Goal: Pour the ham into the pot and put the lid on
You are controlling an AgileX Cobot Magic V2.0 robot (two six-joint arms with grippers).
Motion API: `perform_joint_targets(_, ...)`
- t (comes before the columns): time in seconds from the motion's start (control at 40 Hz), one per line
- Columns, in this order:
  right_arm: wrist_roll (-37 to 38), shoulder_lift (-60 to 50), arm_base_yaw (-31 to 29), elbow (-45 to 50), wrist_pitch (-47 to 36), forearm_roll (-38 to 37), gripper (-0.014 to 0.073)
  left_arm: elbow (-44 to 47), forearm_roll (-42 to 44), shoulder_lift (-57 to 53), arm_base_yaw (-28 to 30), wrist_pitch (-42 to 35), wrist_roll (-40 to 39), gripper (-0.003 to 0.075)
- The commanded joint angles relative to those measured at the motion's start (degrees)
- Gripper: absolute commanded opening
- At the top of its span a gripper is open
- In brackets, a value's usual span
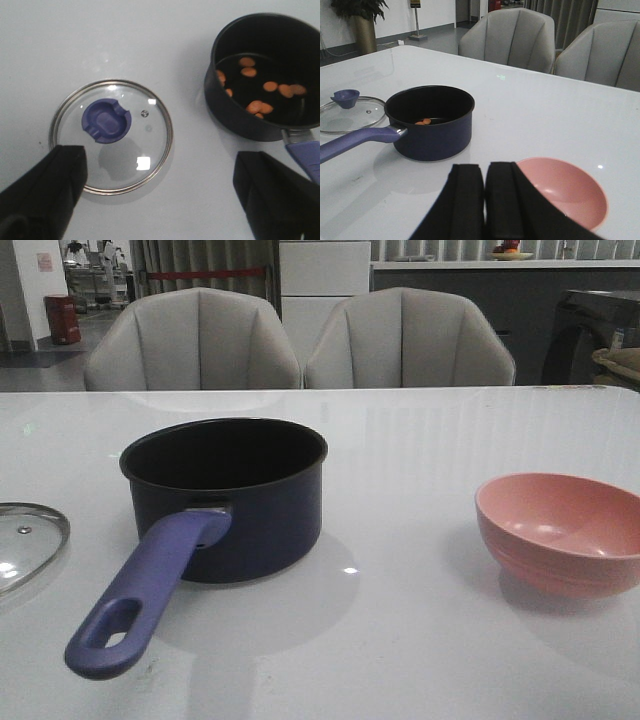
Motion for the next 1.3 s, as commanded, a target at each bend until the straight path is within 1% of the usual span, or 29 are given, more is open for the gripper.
perform_joint_targets(0.0,-0.42,0.54,0.11,-1.37,-3.46,0.59,0.0179,-3.71,0.08,3.64,2.01,-0.62,-0.49,0.0630)
perform_joint_targets(0.1,-0.42,0.54,0.11,-1.37,-3.40,0.59,0.0179,-5.57,-0.13,7.50,3.64,0.31,-0.02,0.0630)
perform_joint_targets(0.3,-0.42,0.54,0.11,-1.37,-3.40,0.59,0.0179,-9.25,0.13,14.85,3.98,1.17,1.52,0.0630)
perform_joint_targets(0.65,-0.42,0.54,0.11,-1.37,-3.40,0.59,0.0179,-19.90,1.79,27.92,3.98,8.21,2.51,0.0631)
perform_joint_targets(0.799,-0.42,0.54,0.11,-1.37,-3.40,0.59,0.0179,-23.13,1.40,32.47,5.47,11.72,3.48,0.0631)
perform_joint_targets(0.949,-0.42,0.54,0.11,-1.37,-3.40,0.59,0.0179,-23.66,-2.40,35.52,8.41,11.78,5.86,0.0631)
perform_joint_targets(1.024,-0.42,0.54,0.11,-1.37,-3.40,0.59,0.0179,-23.66,-2.40,36.60,9.37,10.95,5.86,0.0631)
perform_joint_targets(1.274,-0.42,0.54,0.11,-1.37,-3.40,0.59,0.0179,-23.97,-2.30,39.95,9.54,9.55,7.07,0.0631)
